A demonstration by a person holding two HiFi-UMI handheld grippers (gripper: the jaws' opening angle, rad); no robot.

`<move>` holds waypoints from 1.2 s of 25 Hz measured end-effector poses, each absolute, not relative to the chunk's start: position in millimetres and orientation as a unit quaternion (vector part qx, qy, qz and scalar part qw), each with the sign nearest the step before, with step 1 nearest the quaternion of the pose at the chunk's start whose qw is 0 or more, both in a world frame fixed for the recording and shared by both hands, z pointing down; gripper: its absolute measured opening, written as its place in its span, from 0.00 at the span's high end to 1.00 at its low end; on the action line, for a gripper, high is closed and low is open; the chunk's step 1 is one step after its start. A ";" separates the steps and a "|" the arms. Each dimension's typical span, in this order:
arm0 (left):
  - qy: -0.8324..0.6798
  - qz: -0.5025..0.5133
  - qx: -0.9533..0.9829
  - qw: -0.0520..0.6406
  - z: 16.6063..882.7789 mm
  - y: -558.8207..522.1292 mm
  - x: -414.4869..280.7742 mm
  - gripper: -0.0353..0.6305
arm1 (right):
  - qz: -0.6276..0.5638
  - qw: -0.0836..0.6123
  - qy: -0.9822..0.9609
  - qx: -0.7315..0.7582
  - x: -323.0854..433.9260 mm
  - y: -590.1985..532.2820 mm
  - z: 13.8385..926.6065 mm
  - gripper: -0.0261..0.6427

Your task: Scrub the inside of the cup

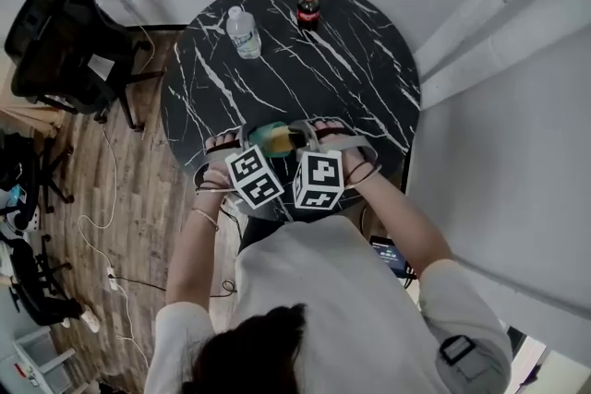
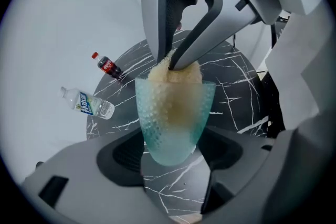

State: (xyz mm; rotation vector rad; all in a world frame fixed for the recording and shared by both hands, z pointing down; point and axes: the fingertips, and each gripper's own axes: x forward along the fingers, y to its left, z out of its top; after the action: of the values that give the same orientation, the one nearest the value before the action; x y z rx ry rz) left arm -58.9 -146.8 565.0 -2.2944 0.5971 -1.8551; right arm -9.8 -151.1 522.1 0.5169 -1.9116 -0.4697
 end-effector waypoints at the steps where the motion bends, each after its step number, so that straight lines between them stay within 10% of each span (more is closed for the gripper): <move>1: 0.196 -0.618 -0.759 0.069 563.0 -146.6 -58.9 0.46 | -0.206 0.525 -0.798 0.213 -11.4 -151.1 521.7 0.89; 30: 0.195 -0.597 -0.735 0.253 493.0 -166.2 -66.8 0.46 | -0.212 0.529 -0.805 0.163 -35.2 -166.1 501.5 0.89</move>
State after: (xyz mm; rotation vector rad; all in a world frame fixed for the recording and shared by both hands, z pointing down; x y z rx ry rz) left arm -66.8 -166.2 493.0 -1.9989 0.5302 -1.6239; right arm -35.2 -166.1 501.5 0.3898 -1.9220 -0.5071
